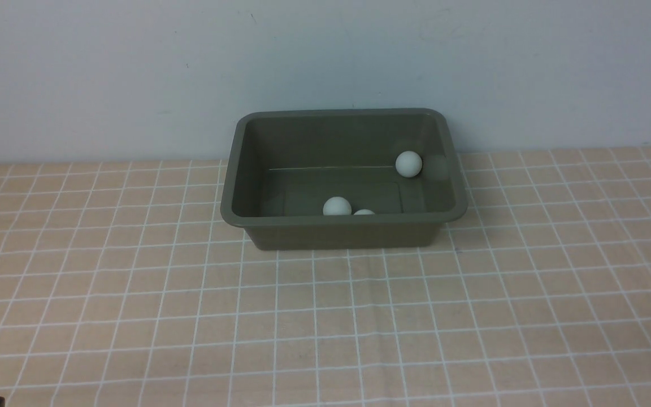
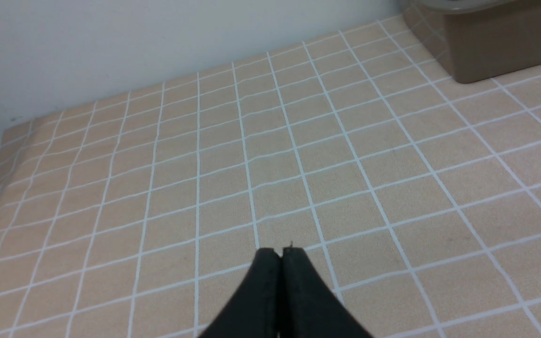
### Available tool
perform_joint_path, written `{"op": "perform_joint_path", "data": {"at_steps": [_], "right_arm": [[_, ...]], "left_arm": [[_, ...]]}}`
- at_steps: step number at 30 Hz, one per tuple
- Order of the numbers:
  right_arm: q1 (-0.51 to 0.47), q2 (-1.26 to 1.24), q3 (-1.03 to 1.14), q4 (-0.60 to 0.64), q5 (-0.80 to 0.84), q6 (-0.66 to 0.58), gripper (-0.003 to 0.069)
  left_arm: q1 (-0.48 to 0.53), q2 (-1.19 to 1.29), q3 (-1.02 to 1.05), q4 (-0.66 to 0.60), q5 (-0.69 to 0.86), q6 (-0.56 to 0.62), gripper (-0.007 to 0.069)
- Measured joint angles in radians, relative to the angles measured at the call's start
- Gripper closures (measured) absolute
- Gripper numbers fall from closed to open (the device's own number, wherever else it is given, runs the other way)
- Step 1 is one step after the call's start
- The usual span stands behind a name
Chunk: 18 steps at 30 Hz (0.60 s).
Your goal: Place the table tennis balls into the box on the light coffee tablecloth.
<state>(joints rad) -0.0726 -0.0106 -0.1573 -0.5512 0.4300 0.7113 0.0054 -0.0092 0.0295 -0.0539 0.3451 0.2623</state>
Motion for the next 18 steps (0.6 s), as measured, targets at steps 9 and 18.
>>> {"op": "perform_joint_path", "data": {"at_steps": [9, 18], "right_arm": [[0.000, 0.000, 0.000, 0.027, -0.018, 0.006, 0.0676], [0.000, 0.000, 0.032, 0.062, -0.025, -0.022, 0.0676]], "left_arm": [[0.000, 0.000, 0.000, 0.000, -0.008, 0.000, 0.0693], [0.000, 0.000, 0.000, 0.000, -0.008, -0.001, 0.0693]]}}
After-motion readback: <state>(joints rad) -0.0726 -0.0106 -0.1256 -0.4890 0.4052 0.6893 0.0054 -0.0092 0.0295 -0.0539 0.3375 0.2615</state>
